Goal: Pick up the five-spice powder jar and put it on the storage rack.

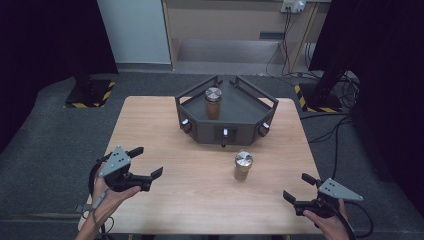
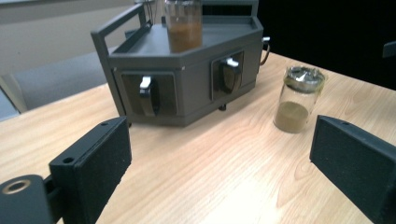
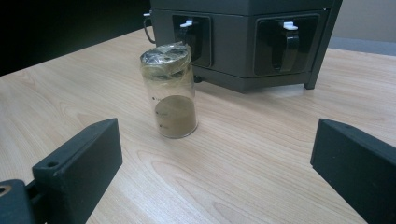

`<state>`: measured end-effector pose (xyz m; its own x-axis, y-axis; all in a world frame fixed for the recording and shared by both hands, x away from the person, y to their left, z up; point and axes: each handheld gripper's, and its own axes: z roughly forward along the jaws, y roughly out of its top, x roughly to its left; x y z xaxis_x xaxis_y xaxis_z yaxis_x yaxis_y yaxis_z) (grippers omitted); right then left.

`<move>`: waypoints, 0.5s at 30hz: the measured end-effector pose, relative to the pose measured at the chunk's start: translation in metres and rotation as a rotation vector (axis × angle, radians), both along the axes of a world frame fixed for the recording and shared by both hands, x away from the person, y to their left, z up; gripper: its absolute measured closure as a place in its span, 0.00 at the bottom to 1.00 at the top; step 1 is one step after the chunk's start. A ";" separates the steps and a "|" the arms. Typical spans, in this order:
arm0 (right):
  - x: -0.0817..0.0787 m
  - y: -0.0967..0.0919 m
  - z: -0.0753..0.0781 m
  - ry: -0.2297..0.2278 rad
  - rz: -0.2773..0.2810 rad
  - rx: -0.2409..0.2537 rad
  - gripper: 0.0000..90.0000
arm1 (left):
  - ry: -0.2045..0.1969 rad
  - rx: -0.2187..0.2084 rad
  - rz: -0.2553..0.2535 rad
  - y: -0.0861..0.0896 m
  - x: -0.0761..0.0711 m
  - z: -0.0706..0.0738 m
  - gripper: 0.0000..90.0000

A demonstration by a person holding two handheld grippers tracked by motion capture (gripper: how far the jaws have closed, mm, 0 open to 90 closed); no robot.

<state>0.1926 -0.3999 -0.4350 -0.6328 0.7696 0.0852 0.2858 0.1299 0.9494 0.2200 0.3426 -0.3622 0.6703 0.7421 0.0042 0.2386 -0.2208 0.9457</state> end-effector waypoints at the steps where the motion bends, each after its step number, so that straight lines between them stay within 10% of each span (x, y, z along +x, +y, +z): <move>1: 0.000 0.000 0.000 0.000 0.000 0.000 0.03 | 0.006 0.002 0.003 0.001 -0.001 -0.002 0.05; 15: 0.000 0.000 0.000 -0.003 -0.002 -0.003 0.03 | 0.027 -0.037 0.007 0.016 -0.014 -0.026 0.04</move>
